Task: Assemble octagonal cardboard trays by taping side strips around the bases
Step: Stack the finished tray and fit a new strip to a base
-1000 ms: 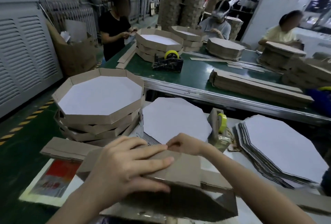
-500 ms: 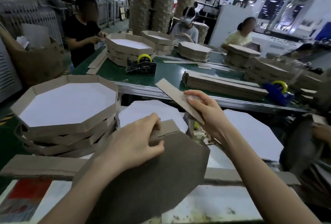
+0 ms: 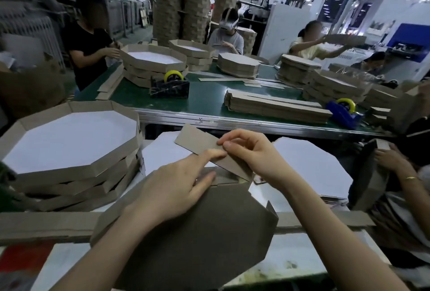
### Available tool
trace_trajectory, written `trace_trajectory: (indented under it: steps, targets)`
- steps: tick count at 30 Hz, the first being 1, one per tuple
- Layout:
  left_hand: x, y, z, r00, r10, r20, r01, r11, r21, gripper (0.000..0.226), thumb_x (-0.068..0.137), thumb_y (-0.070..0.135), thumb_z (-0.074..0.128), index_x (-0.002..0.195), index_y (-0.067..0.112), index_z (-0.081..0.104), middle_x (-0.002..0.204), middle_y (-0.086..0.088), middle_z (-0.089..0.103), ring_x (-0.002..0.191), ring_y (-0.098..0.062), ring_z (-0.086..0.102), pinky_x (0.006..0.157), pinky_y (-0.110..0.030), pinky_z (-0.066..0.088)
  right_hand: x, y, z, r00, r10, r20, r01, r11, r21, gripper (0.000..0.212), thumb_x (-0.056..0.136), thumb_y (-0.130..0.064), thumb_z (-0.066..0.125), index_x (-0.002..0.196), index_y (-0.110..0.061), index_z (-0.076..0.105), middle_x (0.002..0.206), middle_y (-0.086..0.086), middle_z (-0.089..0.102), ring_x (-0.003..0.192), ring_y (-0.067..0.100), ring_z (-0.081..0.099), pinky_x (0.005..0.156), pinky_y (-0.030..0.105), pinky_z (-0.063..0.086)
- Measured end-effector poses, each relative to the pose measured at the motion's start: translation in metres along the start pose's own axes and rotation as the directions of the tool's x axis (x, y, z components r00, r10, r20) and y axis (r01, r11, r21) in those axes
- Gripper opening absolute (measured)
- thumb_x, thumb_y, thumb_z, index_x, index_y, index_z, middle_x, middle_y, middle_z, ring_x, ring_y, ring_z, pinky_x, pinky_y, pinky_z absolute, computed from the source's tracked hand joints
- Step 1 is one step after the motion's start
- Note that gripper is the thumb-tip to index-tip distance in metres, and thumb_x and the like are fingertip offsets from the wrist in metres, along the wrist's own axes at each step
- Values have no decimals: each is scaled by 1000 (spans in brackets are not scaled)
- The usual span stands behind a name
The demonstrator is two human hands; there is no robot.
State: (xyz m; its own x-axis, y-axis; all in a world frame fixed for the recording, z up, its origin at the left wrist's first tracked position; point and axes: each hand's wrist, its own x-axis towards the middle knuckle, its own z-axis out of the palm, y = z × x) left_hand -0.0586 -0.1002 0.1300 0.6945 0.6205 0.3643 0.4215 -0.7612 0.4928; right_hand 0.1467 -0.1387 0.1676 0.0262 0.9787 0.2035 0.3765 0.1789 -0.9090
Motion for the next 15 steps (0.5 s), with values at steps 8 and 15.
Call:
trace_trajectory:
  steps: [8, 15]
  targets:
    - [0, -11, -1, 994, -110, -23, 109, 993, -52, 42, 95, 53, 41, 132, 60, 23, 105, 22, 55, 87, 8, 56, 74, -28, 45, 6, 12, -27, 869, -21, -494, 171, 950, 260, 47, 75, 11, 30, 48, -19, 53, 45, -3, 41, 41, 9, 30, 41, 17, 24]
    - [3, -19, 3, 989, -144, -14, 143, 985, -94, 45, 92, 55, 44, 131, 58, 21, 112, 17, 59, 108, -6, 57, 86, -37, 50, 11, 9, -13, 917, -319, -237, 240, 920, -310, 26, 85, 3, 44, 92, -16, 61, 81, -5, 59, 76, 3, 57, 68, 18, 46]
